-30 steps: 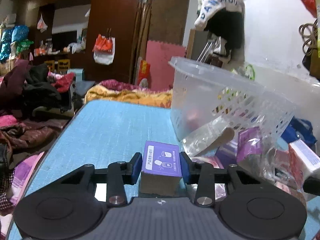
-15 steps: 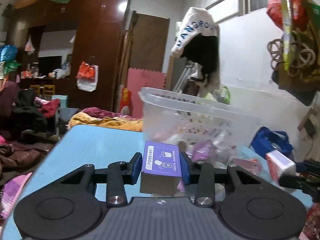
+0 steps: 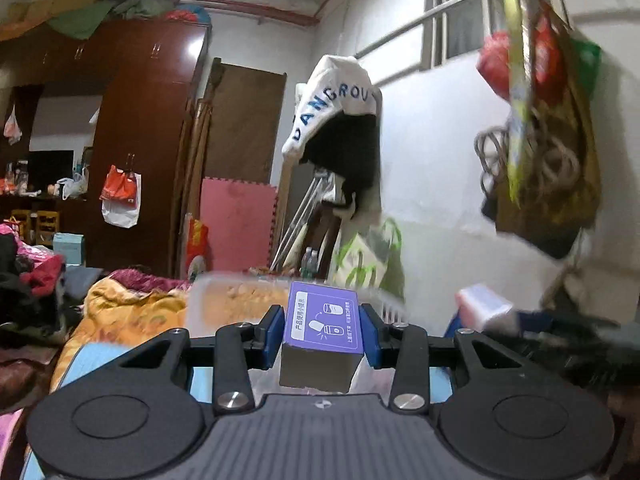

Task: Organize objects
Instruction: 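Lift both held items over the white basket and lower them in, then open both grippers over the basket and bring them back to the pile, then grasp a clear-bagged blue item with the left gripper while the right grasps the THANK YOU tissue pack, then lift both held items over the white basket and open both grippers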

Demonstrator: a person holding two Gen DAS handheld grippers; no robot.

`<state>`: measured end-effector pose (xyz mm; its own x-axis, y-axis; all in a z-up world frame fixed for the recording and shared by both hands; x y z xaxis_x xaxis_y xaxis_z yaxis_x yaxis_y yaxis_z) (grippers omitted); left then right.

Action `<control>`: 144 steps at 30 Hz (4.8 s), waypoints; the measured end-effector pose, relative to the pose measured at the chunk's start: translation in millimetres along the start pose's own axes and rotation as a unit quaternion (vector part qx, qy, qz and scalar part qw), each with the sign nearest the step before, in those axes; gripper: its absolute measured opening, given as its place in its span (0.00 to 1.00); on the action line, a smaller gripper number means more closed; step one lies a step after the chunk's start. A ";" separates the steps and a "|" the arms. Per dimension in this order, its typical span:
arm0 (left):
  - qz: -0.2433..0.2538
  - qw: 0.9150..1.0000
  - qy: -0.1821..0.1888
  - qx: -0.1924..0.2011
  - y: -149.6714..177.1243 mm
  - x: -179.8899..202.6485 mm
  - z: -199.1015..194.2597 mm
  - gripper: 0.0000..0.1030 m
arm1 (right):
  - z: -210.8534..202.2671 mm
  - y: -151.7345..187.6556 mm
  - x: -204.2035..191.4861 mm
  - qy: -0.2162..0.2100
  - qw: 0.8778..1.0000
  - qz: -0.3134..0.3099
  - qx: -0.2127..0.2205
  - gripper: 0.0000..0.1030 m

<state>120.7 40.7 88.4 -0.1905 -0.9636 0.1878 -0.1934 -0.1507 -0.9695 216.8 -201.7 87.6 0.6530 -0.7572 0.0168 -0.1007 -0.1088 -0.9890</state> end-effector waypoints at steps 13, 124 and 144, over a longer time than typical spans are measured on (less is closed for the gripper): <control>-0.078 0.994 -0.045 -0.057 -25.1 -22.8 109.2 0.55 | 96.6 -3.3 20.9 0.051 0.996 -0.012 -0.074 0.75; 0.132 0.984 0.039 -0.115 171.0 43.1 -9.1 0.55 | -49.8 150.6 -5.6 -0.049 0.992 0.019 -0.114 0.58; 0.103 0.990 0.063 -0.065 151.0 38.4 -31.4 0.37 | -55.5 132.1 -1.5 -0.054 0.995 0.040 -0.080 0.58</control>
<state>53.9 -12.2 -45.8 -0.3564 -0.9342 0.0136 -0.2588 0.0847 -0.9622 160.9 -250.7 -34.9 0.7141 -0.6948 -0.0856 -0.2682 -0.1585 -0.9502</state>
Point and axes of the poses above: each gripper's, at about its wrist camera, not at the fingertips, and z roughly the way its jaws point, x to its right, y to its underside, the point moved 3 cm from there along z, roughly the way its jaws point, and after that the axes turned 4 degrees about y, right-handed, at the moved point
